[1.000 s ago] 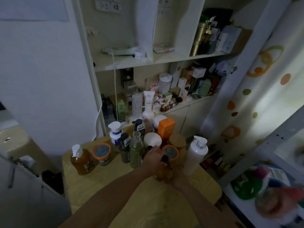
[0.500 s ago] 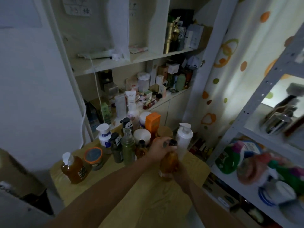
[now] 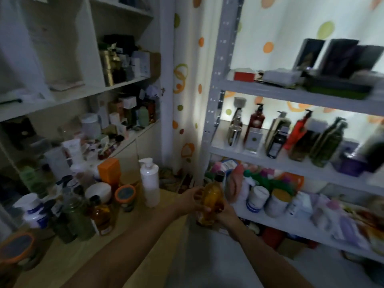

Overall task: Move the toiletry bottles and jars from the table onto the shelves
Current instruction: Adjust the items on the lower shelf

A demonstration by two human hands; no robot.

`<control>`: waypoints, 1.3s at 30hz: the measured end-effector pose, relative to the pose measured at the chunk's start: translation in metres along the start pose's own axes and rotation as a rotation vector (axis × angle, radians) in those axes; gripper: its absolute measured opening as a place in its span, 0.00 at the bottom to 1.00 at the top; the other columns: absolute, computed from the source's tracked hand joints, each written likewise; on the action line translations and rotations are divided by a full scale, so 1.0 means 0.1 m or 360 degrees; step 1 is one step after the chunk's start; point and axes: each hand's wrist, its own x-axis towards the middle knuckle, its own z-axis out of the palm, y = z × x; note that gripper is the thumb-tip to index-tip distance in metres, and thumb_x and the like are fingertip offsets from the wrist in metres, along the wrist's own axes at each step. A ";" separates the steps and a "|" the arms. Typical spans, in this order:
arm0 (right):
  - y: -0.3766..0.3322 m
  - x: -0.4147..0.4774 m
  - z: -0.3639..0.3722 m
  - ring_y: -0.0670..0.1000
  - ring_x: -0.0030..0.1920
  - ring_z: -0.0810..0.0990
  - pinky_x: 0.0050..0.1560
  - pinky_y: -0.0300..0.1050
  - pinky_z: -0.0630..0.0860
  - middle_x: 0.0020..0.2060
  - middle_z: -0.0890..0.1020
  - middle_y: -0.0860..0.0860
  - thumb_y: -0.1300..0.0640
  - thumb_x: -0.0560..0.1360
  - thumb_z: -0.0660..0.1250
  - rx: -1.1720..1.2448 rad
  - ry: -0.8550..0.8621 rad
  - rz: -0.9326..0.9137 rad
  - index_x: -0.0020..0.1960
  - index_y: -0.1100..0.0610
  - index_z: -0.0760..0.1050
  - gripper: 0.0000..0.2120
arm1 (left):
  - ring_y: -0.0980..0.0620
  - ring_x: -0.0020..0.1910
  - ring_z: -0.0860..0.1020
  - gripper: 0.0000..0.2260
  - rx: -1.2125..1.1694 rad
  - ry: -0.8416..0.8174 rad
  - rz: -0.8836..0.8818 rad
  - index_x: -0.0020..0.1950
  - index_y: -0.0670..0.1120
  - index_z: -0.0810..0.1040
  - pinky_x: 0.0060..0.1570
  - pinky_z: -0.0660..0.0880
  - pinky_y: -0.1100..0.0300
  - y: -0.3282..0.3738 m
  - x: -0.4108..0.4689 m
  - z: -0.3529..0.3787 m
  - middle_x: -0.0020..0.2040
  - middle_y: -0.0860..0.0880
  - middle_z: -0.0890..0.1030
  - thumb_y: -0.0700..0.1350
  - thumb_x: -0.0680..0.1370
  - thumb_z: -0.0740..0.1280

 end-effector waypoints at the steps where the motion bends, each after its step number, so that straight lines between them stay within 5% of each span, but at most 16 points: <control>1: 0.06 -0.11 -0.22 0.55 0.54 0.76 0.46 0.41 0.76 0.52 0.77 0.53 0.56 0.66 0.76 0.0046 0.0046 0.0010 0.61 0.55 0.70 0.27 | 0.52 0.60 0.74 0.33 -0.0078 -0.0059 0.0019 0.67 0.46 0.69 0.53 0.73 0.64 0.12 0.05 0.22 0.57 0.51 0.75 0.40 0.65 0.79; 4: 0.24 -0.46 -0.89 0.54 0.55 0.77 0.50 0.45 0.76 0.55 0.79 0.54 0.63 0.66 0.76 0.0034 0.0281 -0.0013 0.63 0.56 0.71 0.28 | 0.51 0.59 0.77 0.33 -0.0168 -0.0148 0.0126 0.65 0.48 0.67 0.53 0.74 0.65 0.49 0.22 0.95 0.57 0.51 0.76 0.42 0.64 0.79; 7: 0.43 -0.85 -1.55 0.54 0.56 0.78 0.57 0.46 0.75 0.56 0.80 0.55 0.60 0.65 0.78 0.0001 0.0543 -0.0016 0.63 0.58 0.73 0.28 | 0.53 0.58 0.75 0.41 -0.0210 -0.0133 0.0206 0.67 0.46 0.63 0.55 0.74 0.64 0.91 0.33 1.74 0.60 0.49 0.74 0.50 0.61 0.81; 10: 0.61 -1.23 -2.12 0.52 0.56 0.78 0.54 0.41 0.73 0.53 0.80 0.53 0.52 0.64 0.77 -0.0095 0.0752 -0.0022 0.61 0.58 0.75 0.28 | 0.53 0.55 0.73 0.32 -0.0243 -0.0146 0.0303 0.62 0.47 0.62 0.46 0.70 0.76 1.33 0.38 2.50 0.54 0.52 0.72 0.41 0.66 0.79; 13: 0.78 -1.60 -2.58 0.51 0.52 0.78 0.49 0.40 0.71 0.50 0.81 0.52 0.40 0.56 0.69 -0.0065 0.1004 -0.0029 0.59 0.59 0.76 0.36 | 0.50 0.60 0.73 0.34 -0.0143 -0.0179 0.0338 0.66 0.43 0.65 0.60 0.71 0.60 1.65 0.46 3.15 0.57 0.50 0.72 0.44 0.66 0.79; 17: 0.97 -1.98 -3.08 0.53 0.53 0.79 0.49 0.43 0.74 0.51 0.82 0.54 0.49 0.57 0.74 0.0043 0.1237 0.0002 0.58 0.58 0.76 0.31 | 0.46 0.60 0.74 0.31 -0.0151 -0.0327 0.0294 0.64 0.41 0.69 0.59 0.71 0.56 2.06 0.53 3.76 0.58 0.45 0.76 0.41 0.66 0.78; 20: 1.05 -2.21 -3.44 0.52 0.54 0.77 0.52 0.47 0.75 0.52 0.77 0.49 0.63 0.65 0.77 0.0278 0.1281 -0.0022 0.62 0.55 0.70 0.28 | 0.45 0.60 0.75 0.29 -0.0206 -0.0676 0.0276 0.65 0.41 0.71 0.61 0.73 0.52 2.34 0.65 4.01 0.60 0.45 0.77 0.38 0.67 0.77; 23: 1.16 -2.41 -3.86 0.51 0.57 0.76 0.45 0.45 0.79 0.59 0.75 0.49 0.62 0.70 0.73 0.0467 0.1133 0.0035 0.64 0.49 0.67 0.27 | 0.47 0.58 0.76 0.23 -0.0212 -0.0927 0.0328 0.62 0.47 0.73 0.55 0.77 0.51 2.64 0.82 4.16 0.57 0.47 0.78 0.40 0.69 0.75; 26: 1.26 -2.58 -4.28 0.54 0.60 0.76 0.49 0.51 0.80 0.62 0.74 0.50 0.60 0.69 0.74 0.0486 0.0964 0.0109 0.65 0.48 0.67 0.29 | 0.52 0.53 0.77 0.17 -0.0256 -0.1146 0.0335 0.58 0.52 0.71 0.45 0.76 0.61 2.93 0.92 4.30 0.52 0.53 0.78 0.40 0.74 0.71; 29: 1.30 -2.59 -4.64 0.54 0.60 0.77 0.51 0.50 0.80 0.61 0.77 0.52 0.61 0.64 0.74 0.0525 0.0921 0.0039 0.66 0.50 0.68 0.33 | 0.50 0.57 0.77 0.17 -0.0363 -0.1328 0.0347 0.60 0.53 0.72 0.55 0.77 0.53 3.12 1.14 4.47 0.56 0.52 0.79 0.39 0.74 0.71; 31: 1.27 -2.52 -4.87 0.52 0.58 0.79 0.52 0.50 0.80 0.59 0.79 0.52 0.61 0.62 0.76 0.0454 0.0967 0.0004 0.65 0.51 0.70 0.34 | 0.52 0.54 0.79 0.17 -0.0452 -0.1394 0.0385 0.59 0.52 0.72 0.51 0.79 0.55 3.22 1.35 4.57 0.55 0.52 0.79 0.39 0.74 0.71; 36: 1.14 -2.12 -5.58 0.45 0.47 0.82 0.42 0.38 0.79 0.48 0.83 0.49 0.71 0.63 0.75 0.0395 0.1141 -0.0035 0.55 0.52 0.75 0.25 | 0.46 0.63 0.76 0.37 -0.0581 -0.1460 0.0507 0.71 0.48 0.65 0.62 0.74 0.44 3.50 2.17 4.87 0.64 0.45 0.77 0.49 0.66 0.78; 39: 1.10 -1.78 -5.97 0.48 0.49 0.82 0.43 0.36 0.79 0.48 0.82 0.49 0.69 0.64 0.75 0.0348 0.1229 -0.0094 0.59 0.56 0.73 0.27 | 0.49 0.64 0.75 0.44 -0.0423 -0.1364 0.0569 0.72 0.53 0.61 0.63 0.73 0.46 3.65 2.66 5.12 0.66 0.49 0.74 0.56 0.62 0.80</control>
